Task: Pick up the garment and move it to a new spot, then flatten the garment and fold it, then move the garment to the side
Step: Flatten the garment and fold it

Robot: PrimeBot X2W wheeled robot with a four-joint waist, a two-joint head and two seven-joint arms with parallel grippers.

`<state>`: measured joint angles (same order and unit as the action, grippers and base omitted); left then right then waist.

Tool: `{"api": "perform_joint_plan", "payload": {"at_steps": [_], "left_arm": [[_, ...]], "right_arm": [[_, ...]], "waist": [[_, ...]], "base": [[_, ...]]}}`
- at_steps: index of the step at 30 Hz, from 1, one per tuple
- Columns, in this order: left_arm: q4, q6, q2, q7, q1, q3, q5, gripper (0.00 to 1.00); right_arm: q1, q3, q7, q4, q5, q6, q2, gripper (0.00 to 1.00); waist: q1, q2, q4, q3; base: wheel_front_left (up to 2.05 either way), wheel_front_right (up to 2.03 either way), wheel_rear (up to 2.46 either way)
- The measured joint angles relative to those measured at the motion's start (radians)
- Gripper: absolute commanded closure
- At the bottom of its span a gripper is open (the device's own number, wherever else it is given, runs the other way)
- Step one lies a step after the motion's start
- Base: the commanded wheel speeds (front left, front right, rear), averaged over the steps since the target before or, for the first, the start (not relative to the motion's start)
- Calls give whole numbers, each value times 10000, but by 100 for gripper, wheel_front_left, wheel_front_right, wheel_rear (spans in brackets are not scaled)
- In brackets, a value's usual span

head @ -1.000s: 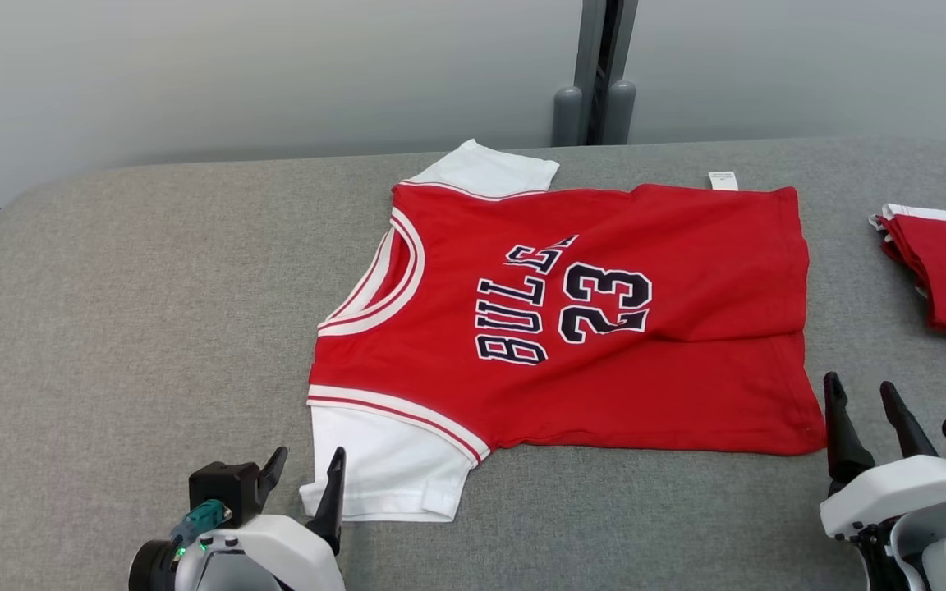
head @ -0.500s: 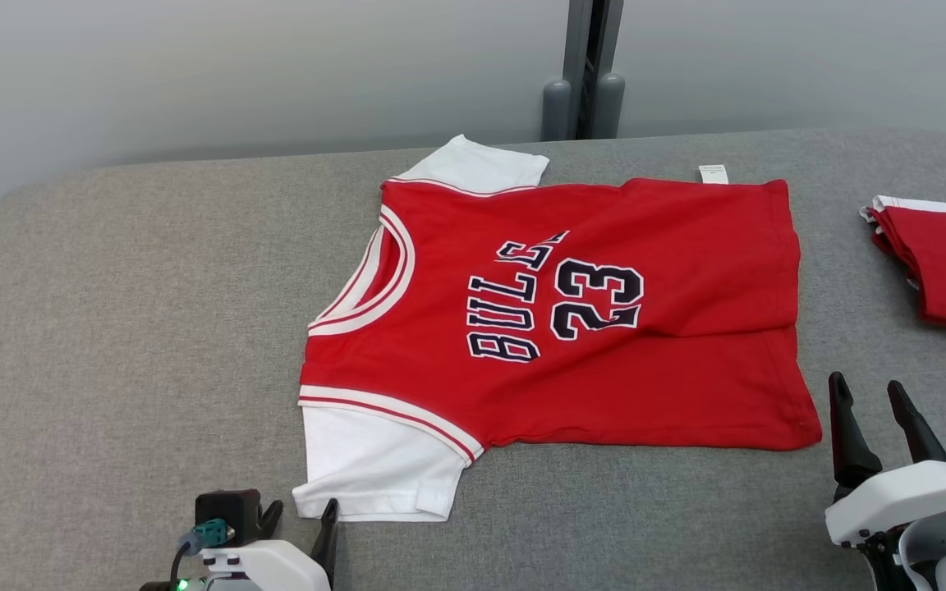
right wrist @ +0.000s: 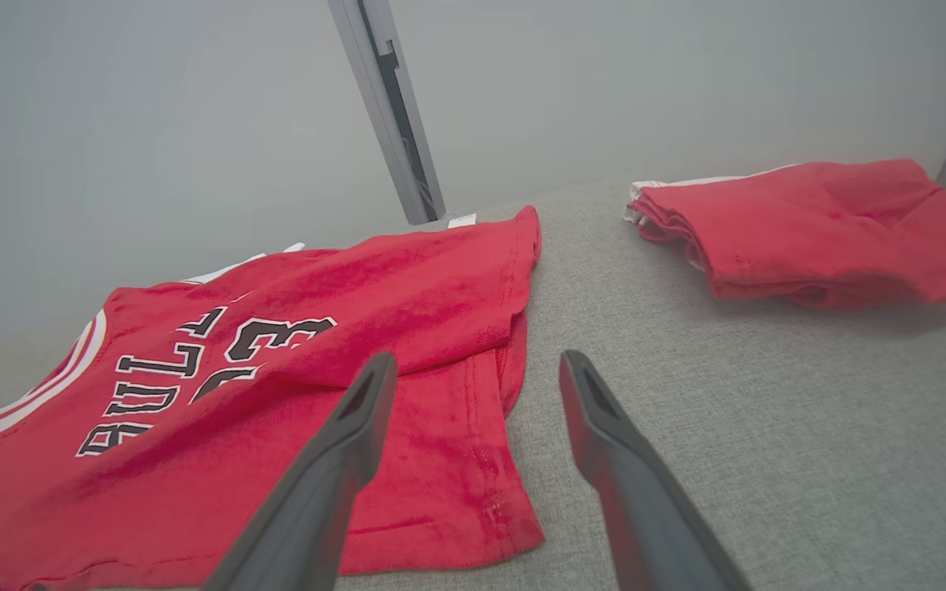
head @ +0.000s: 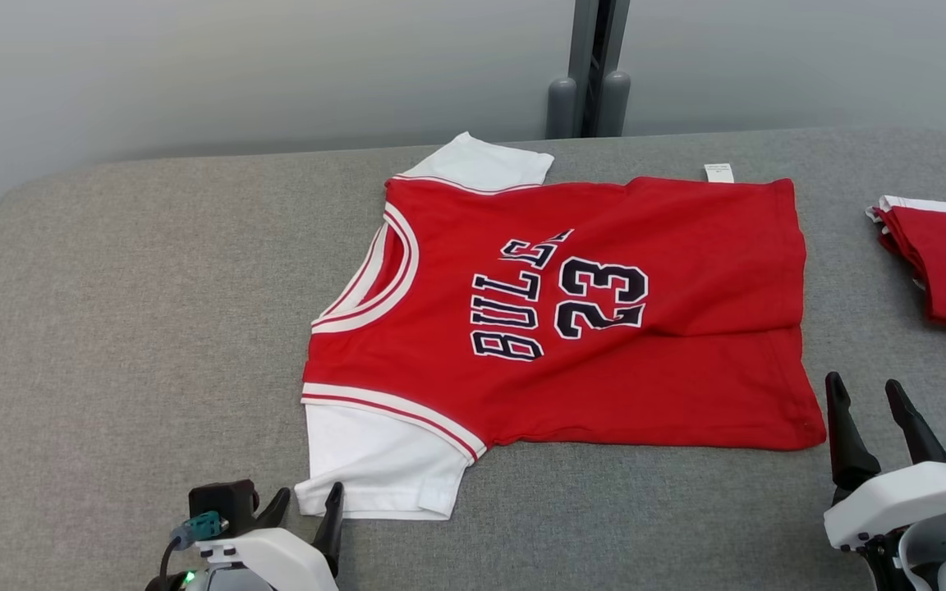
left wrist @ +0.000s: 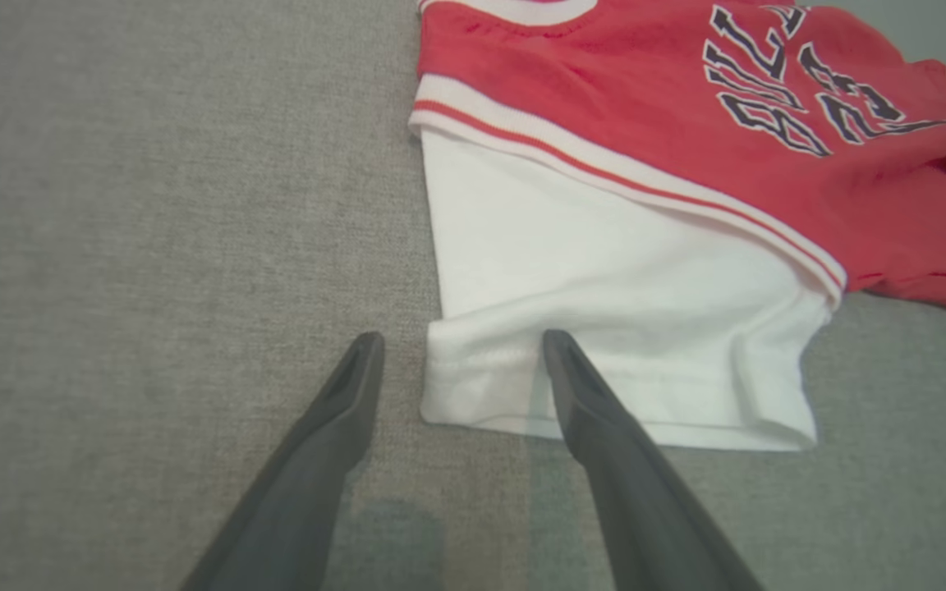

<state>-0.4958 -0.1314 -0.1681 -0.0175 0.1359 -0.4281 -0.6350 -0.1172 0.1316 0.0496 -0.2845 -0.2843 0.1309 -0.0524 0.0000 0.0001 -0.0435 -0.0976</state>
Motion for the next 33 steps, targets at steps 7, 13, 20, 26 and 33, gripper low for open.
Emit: {"api": "perform_joint_plan", "payload": {"at_steps": [7,13,20,26,33], "left_arm": [[-311,267,59,-19,132,-38,-171,100],[-173,420,-50,71,45,-73,-290,100],[729,238,-336,146,-275,-142,-209,100],[1496,10,-550,435,-306,-211,-90,100],[1925,-105,-665,587,-304,-293,-31,100]], "right_arm": [[46,73,-86,61,40,0,17,0],[76,173,-81,-105,36,0,25,0],[253,-23,-186,-905,-481,0,46,0],[-32,-25,-77,-1726,-140,0,44,0],[-696,21,140,-2579,119,0,46,0]], "waist": [[0,0,29,-46],[0,0,-5,35],[0,0,-224,127],[0,0,-407,2],[0,0,-533,-299]], "base": [[0,0,0],[0,0,0],[0,0,0],[0,0,0],[0,0,0]]}}
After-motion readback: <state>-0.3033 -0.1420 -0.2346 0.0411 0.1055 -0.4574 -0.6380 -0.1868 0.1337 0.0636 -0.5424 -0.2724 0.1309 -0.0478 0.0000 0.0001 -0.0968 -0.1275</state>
